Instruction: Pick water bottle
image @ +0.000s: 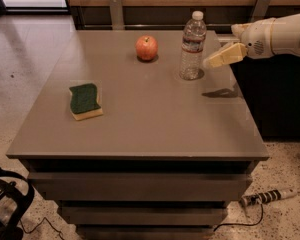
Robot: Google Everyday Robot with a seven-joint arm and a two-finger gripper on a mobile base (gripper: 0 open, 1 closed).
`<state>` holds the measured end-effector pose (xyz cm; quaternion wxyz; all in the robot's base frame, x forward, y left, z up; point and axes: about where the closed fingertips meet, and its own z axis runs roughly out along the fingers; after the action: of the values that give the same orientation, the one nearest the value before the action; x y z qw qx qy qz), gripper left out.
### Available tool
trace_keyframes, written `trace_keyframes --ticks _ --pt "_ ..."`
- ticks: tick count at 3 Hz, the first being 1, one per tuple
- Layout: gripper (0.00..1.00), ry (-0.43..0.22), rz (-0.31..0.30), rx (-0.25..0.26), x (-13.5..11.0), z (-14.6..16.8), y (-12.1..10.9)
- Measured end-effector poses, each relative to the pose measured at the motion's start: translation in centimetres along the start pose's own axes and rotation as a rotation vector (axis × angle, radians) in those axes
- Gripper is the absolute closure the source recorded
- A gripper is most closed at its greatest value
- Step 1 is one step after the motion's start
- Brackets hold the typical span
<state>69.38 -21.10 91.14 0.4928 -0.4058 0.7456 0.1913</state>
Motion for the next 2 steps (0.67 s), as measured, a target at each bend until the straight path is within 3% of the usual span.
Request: trace_keyframes --ticks 2 --pt "0.00 -0.160 0.041 -0.059 -0.1 3.7 -0.9"
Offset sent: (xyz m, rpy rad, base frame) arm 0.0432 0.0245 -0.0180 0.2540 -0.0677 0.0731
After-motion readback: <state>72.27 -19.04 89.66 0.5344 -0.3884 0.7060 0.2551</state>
